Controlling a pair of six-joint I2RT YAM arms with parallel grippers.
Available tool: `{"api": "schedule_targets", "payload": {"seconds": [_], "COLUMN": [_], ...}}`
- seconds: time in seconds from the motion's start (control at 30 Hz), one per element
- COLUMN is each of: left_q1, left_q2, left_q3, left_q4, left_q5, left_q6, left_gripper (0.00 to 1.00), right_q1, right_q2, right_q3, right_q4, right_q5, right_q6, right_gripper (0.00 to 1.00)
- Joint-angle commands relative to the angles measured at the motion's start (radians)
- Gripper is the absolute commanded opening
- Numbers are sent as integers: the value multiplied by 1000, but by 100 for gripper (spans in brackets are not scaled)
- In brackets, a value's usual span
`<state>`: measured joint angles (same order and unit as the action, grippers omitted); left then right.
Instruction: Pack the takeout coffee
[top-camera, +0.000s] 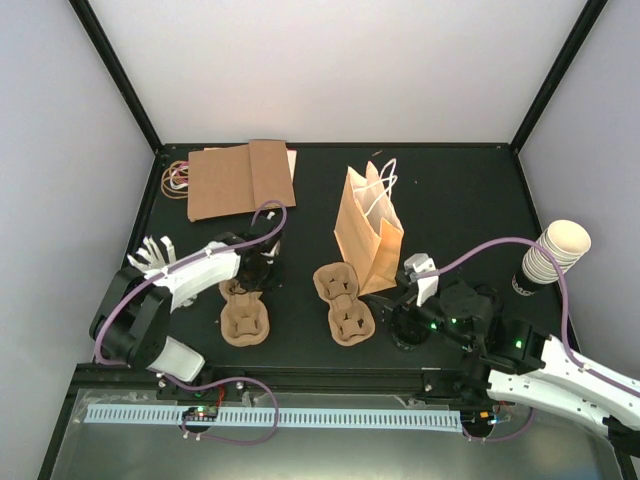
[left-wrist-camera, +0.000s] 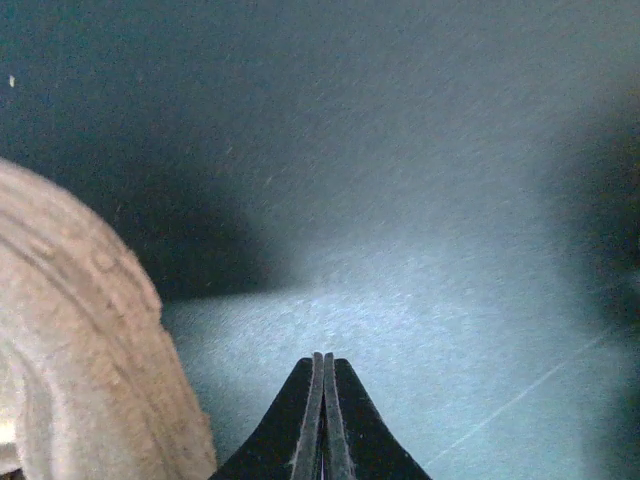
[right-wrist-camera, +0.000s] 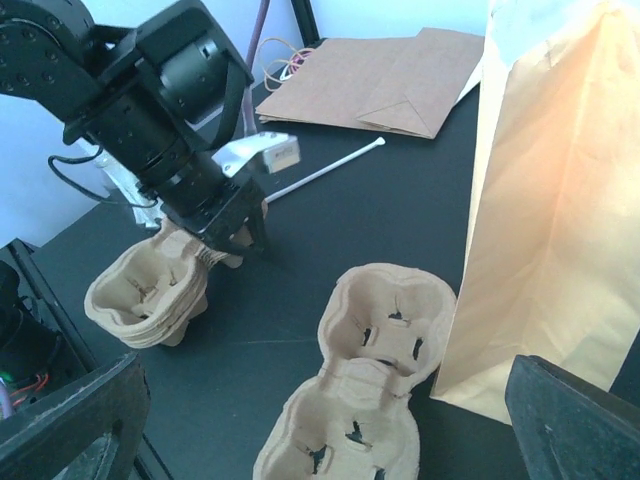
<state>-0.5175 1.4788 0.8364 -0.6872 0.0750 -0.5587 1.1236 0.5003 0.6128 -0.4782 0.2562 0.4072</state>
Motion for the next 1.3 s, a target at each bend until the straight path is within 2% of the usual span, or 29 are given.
{"api": "schedule_targets", "payload": {"seconds": [0.0,0.23,0.37,0.4,0.43,0.5,0.53,0.67,0.93,1.27], "left_q1": [-4,-91,-135,-137,-138,-139,-139,-134,-124,-124], "left_q2": [-22,-183,-313,-345,-364,-396,-405,-414,-395,-289], "left_q3": [66,33,-23,-42,-57,-84,-94,-112,-180,-77], "left_q4": [-18,-6,48,64,76,93,96,114,300,340], "left_q5": [22,82,112,122,130,135,134,143,295,319], "left_q6": [60,23,-11,-18,-24,-38,-46,-70,-95,17], "left_gripper": [5,18,37,45,57,88,97,99,99,96], "right_q1": [2,2,2,2,1,0,0,0,-1,-1], "right_q2": [9,94,149,166,184,219,233,275,273,407], "right_q3": [-2,28,42,46,51,66,71,88,118,125], "right_q4": [-6,-62,-84,-92,-102,-113,-113,-128,-177,-203], "right_q5": [-9,-32,-27,-21,-21,-35,-45,-53,-1,-47], "right_q6": [45,109,135,142,146,147,147,144,207,276], "right_gripper": [100,100,100,100,100,100,100,100,100,100]}}
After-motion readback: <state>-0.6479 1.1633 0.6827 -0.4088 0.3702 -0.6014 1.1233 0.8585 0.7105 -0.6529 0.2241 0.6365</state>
